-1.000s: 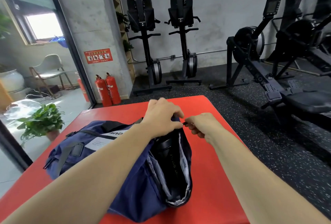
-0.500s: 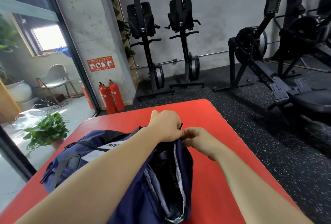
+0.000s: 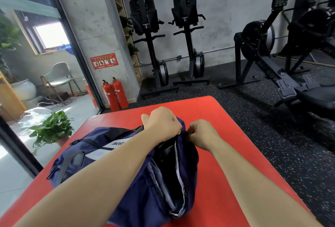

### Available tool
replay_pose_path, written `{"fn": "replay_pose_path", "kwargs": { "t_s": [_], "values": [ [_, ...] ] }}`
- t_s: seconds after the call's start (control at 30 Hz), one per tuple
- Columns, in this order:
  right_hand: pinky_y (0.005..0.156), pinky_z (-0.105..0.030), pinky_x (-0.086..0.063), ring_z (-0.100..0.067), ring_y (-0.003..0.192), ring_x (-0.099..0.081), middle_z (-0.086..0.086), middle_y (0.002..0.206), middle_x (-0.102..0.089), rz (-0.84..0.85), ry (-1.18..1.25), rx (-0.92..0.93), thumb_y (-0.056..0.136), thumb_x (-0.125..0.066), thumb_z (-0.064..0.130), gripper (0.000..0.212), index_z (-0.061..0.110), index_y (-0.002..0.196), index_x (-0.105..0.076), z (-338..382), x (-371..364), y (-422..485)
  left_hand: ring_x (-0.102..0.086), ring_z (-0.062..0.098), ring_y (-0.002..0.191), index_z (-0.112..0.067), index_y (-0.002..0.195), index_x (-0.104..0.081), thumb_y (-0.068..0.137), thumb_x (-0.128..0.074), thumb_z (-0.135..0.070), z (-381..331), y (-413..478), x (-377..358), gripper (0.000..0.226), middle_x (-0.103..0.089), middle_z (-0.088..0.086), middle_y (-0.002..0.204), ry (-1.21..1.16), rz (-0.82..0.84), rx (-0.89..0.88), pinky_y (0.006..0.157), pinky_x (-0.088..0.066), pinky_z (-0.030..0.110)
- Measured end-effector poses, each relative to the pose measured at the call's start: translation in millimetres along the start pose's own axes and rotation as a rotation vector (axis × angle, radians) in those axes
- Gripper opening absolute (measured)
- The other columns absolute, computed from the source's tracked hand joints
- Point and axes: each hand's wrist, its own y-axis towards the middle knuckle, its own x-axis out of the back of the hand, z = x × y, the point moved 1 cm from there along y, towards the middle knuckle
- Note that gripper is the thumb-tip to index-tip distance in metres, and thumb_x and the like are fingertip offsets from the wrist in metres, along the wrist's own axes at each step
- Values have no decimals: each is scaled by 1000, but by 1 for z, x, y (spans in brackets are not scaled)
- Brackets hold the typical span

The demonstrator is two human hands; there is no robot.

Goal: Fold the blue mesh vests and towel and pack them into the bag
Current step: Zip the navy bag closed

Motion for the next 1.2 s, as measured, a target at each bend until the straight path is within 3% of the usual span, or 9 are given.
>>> {"fn": "replay_pose_path", "kwargs": {
  "t_s": [0.2, 0.37, 0.47, 0.6, 0.67, 0.73, 0.83, 1.0, 1.2],
  "values": [
    [69, -25, -46, -24, 91, -66, -3, 92, -70, 10, -45, -31, 79, -64, 14, 13, 26, 81, -69, 2, 3, -10, -44, 0, 82, -21, 79, -80, 76, -76, -15, 2, -21, 16, 8, -53, -31, 44, -78, 116, -82, 79, -20, 30],
    [71, -25, -45, -25, 98, -65, -4, 102, -70, -21, -63, -29, 82, -62, 14, 18, 24, 91, -72, 3, 4, -15, -39, -2, 77, -20, 81, -80, 77, -75, -14, 7, -26, 16, 9, -53, -32, 43, -148, 143, -30, 86, -26, 32],
    [74, -27, -46, -28, 102, -64, -5, 108, -69, -61, -110, -47, 82, -57, 13, 23, 23, 97, -72, 5, 2, -19, -47, 1, 83, -21, 78, -80, 69, -78, -20, 8, -25, 16, 9, -64, -24, 57, -152, 148, 65, 91, -32, 32],
    [75, -29, -43, -28, 107, -59, -4, 112, -65, -87, -199, 55, 84, -55, 15, 24, 22, 104, -63, 10, 3, -24, -71, 27, 85, -9, 72, -78, 43, -77, -25, 9, -13, 22, 33, -76, 9, 84, -310, 215, 169, 87, -55, 40],
    [80, -33, -46, -26, 107, -55, -2, 108, -65, -73, -120, 197, 80, -60, 19, 26, 24, 106, -61, 14, 6, -26, -70, 28, 91, -11, 77, -78, 49, -75, -27, 8, -12, 24, 33, -76, 8, 85, -241, 192, 135, 92, -49, 45],
    [82, -38, -47, -24, 104, -54, -1, 100, -66, -57, -88, 274, 78, -65, 20, 23, 23, 100, -65, 18, 10, -27, -65, 20, 95, -14, 82, -78, 64, -72, -25, 4, -17, 22, 22, -76, 1, 87, -108, 117, 59, 88, -32, 37],
    [69, -32, -44, -24, 95, -58, -1, 92, -68, -63, -131, 246, 79, -65, 18, 10, 20, 89, -70, 21, 15, -28, -59, 16, 93, -16, 76, -77, 74, -63, -16, 2, -25, 15, 14, -75, -6, 82, -13, 31, -83, 76, -19, 33],
    [63, -25, -37, -28, 92, -63, -6, 95, -68, -66, -191, 159, 76, -59, 7, 20, 26, 69, -61, 26, 16, -28, -53, 15, 100, -20, 82, -79, 79, -60, -14, -1, -31, 11, 21, -75, -9, 90, 91, 86, -205, 79, -18, 32],
    [63, -28, -45, -30, 87, -65, -7, 91, -70, -57, -155, 146, 74, -60, 6, 23, 21, 85, -75, 17, 17, -26, -57, 13, 95, -25, 79, -79, 81, -60, -13, -2, -39, 10, 23, -70, -16, 77, 154, 9, -244, 76, -17, 33]
  ]
}}
